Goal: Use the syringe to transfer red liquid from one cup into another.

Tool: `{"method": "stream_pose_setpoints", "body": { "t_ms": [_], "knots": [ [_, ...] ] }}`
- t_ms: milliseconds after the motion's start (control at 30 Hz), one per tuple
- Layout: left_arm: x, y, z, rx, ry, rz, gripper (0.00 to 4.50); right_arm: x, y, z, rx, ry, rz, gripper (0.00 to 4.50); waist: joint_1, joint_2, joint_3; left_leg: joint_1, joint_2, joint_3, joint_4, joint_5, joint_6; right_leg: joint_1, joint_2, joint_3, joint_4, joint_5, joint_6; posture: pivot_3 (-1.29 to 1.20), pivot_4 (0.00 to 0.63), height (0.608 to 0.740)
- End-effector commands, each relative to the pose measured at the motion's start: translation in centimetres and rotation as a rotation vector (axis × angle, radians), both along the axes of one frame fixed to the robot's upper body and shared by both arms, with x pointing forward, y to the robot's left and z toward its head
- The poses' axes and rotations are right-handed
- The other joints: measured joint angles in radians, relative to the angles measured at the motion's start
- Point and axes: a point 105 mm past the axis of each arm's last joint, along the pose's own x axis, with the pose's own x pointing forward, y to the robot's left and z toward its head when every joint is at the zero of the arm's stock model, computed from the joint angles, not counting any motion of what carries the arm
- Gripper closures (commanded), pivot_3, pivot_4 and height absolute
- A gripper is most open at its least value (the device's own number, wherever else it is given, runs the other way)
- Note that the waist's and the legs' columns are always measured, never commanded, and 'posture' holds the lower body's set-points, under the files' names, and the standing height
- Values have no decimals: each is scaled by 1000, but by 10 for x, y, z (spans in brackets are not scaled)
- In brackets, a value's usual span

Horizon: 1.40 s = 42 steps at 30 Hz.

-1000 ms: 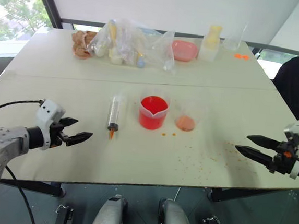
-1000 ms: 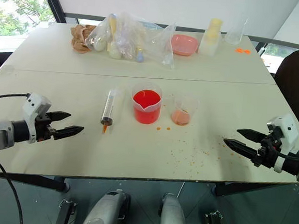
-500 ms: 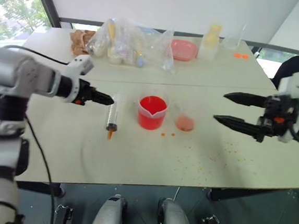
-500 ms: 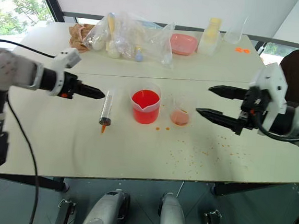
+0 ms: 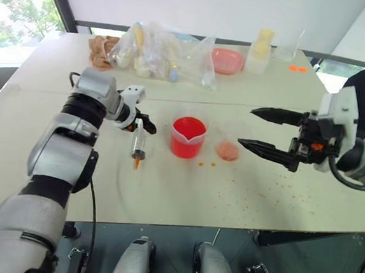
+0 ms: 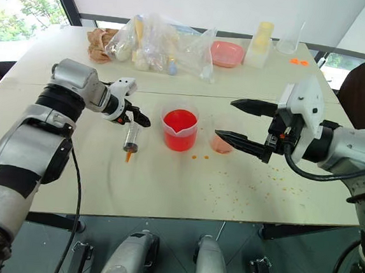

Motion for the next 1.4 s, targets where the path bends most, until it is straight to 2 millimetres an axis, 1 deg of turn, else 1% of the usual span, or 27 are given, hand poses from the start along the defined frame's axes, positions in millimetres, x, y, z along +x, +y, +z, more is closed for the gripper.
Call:
{"method": "stream_pose_setpoints", "body": {
  "t_ms": [33,100,167,200,267,333,367,433,467,500,533,600,633,667,733,800,867,1000,1067,1100,1133,1200,1300,1400],
  "knots": [
    [6,-1,8,10,-34,2,1586,-8,1,11,17,-63,-7,975,-1,0,0,0,0,0,0,0,0,0,0,0,0,0,0,0,150,740],
    [7,-1,8,10,-36,3,2281,-7,-1,8,17,-55,-20,975,0,0,0,0,0,0,0,0,0,0,0,0,0,0,0,0,150,740],
    [7,-1,7,2,-30,4,2858,-7,-1,6,19,-44,-24,975,-1,0,0,0,0,0,0,0,0,0,0,0,0,0,0,0,150,740],
    [7,-2,7,-7,-25,9,2983,-7,-1,4,20,-40,-24,975,-2,0,0,0,0,0,0,0,0,0,0,0,0,0,0,0,150,740],
    [5,-2,8,-39,-15,20,3007,-6,-1,2,20,-30,-28,975,-2,0,0,0,0,0,0,0,0,0,0,0,1,0,0,0,150,740],
    [8,0,20,-103,-41,42,3007,-4,-5,0,24,-21,-48,975,-2,0,0,0,0,0,0,0,0,0,0,0,1,0,0,0,150,740],
    [11,2,37,-162,-82,53,3007,-3,-9,0,33,-18,-67,975,-2,0,0,0,0,0,0,0,0,0,0,0,1,0,0,0,150,740],
    [18,2,81,-270,-217,35,3007,0,-19,5,71,-20,-102,975,-3,-3,2,0,0,0,0,0,0,0,0,0,1,0,0,0,150,740],
    [19,-1,113,-344,-310,-1,3007,1,-24,10,97,-29,-116,975,-2,-4,3,-1,0,0,0,0,0,-1,0,0,1,0,1,0,150,740],
    [17,-4,141,-403,-394,-48,3007,3,-29,15,120,-39,-131,975,-2,-5,3,-2,0,0,0,0,0,-2,0,-1,1,0,1,0,150,740],
    [12,-10,174,-465,-513,-124,3007,5,-34,23,144,-60,-153,975,-2,-5,3,-3,0,0,1,0,0,-3,0,0,1,1,1,0,150,740],
    [-5,-22,223,-526,-759,-295,3007,13,-45,36,178,-118,-205,975,-2,-4,3,-4,2,0,1,0,0,-4,-1,0,1,1,1,0,150,740],
    [-14,-26,238,-521,-886,-371,3007,18,-49,43,190,-160,-237,975,-1,-3,2,-4,1,0,0,0,0,-4,-2,0,1,1,1,0,150,740],
    [-22,-31,243,-517,-952,-423,3007,24,-55,51,200,-213,-282,975,-2,-1,1,-4,1,0,-1,0,0,-4,-4,-1,1,1,1,0,150,740],
    [-32,-42,242,-579,-971,-484,3007,35,-63,61,203,-275,-343,975,-1,1,0,-1,0,1,-1,-1,-2,-3,-6,2,1,1,1,0,150,740],
    [-43,-55,240,-641,-1037,-555,3007,46,-68,68,189,-332,-391,975,-3,2,-1,1,-1,2,-1,-1,-2,0,-6,1,0,1,1,0,150,740],
    [-49,-67,232,-704,-1060,-595,3007,54,-69,75,175,-382,-410,975,-4,1,0,2,-1,3,0,-1,-2,1,-5,1,0,1,1,0,150,740],
    [-45,-88,200,-741,-1065,-615,3007,60,-57,89,171,-466,-385,975,-8,1,0,1,-3,4,1,-1,-2,0,-4,1,1,2,3,0,150,740],
    [-41,-97,181,-719,-1069,-633,3007,62,-53,96,164,-506,-380,975,-10,1,0,1,-3,4,1,-1,-2,-1,-3,1,1,2,4,0,150,740],
    [-39,-102,169,-677,-1074,-652,3007,63,-49,99,157,-519,-370,975,-11,1,0,1,-3,4,1,-1,-2,-1,-3,2,1,2,4,0,150,740],
    [-37,-106,161,-647,-1079,-669,3007,64,-46,100,152,-528,-362,975,-10,1,0,1,-3,4,0,-1,-2,-1,-3,2,1,2,4,0,150,740],
    [-38,-112,151,-651,-1068,-703,3007,64,-34,102,146,-539,-324,975,-8,1,0,1,-3,4,0,-1,-2,0,-3,1,1,2,4,0,150,740],
    [-42,-119,142,-663,-1056,-747,3007,67,-21,100,112,-552,-285,975,-9,1,0,1,-3,4,1,-1,-2,0,-3,2,0,2,4,0,150,740],
    [-43,-122,132,-645,-1049,-779,3007,77,-12,88,63,-538,-260,975,-8,1,0,1,-3,4,1,-1,-2,0,-3,1,1,2,4,0,150,740]
  ]
}}
